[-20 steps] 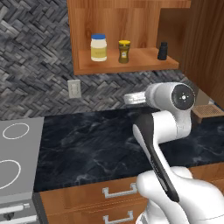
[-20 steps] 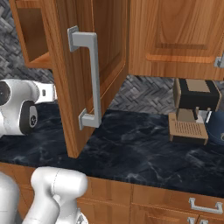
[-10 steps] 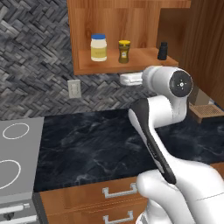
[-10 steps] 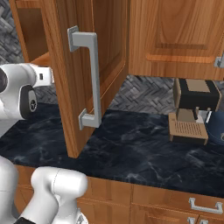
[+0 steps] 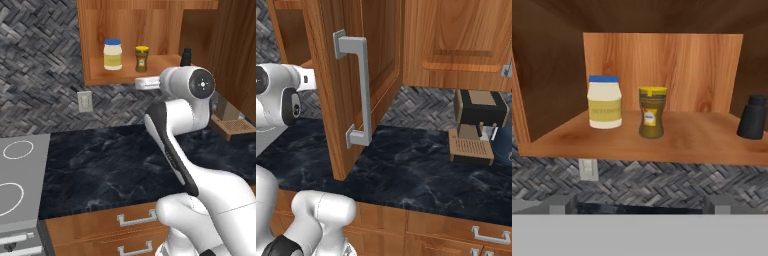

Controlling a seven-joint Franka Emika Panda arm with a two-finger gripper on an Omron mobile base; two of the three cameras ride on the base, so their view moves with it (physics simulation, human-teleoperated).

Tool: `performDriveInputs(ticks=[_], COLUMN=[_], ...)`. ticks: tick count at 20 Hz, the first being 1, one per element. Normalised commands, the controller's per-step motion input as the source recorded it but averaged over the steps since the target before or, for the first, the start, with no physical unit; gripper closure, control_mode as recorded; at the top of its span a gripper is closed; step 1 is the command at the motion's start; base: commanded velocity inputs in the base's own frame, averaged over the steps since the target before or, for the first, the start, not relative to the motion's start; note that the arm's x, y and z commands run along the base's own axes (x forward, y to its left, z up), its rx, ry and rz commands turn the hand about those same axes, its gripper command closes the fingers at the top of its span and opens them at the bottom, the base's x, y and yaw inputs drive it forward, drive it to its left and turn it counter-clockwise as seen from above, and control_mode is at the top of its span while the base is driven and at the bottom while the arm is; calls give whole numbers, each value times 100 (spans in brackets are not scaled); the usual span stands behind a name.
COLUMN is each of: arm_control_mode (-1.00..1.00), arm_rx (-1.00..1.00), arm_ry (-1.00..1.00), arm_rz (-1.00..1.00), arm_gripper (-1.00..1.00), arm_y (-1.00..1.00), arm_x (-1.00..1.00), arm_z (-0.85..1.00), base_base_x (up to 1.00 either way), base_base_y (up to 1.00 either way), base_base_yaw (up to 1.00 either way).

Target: Collect the turmeric, mayonnaise, and shaker from the cabinet and place them next to the stove.

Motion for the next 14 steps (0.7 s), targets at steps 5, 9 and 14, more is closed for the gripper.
performDriveInputs(ticks=[5, 9, 14], arm_control_mode=[-100, -100, -100], arm_rx=[0, 0, 0], arm_ry=[0, 0, 0], arm_rz=[0, 0, 0], arm_gripper=[-100, -100, -100], arm_y=[0, 0, 0], arm_x=[13, 10, 20], arm_z=[0, 0, 0], base_base_x=[0, 0, 0], base_base_y=[0, 0, 0], base_base_yaw=[0, 0, 0])
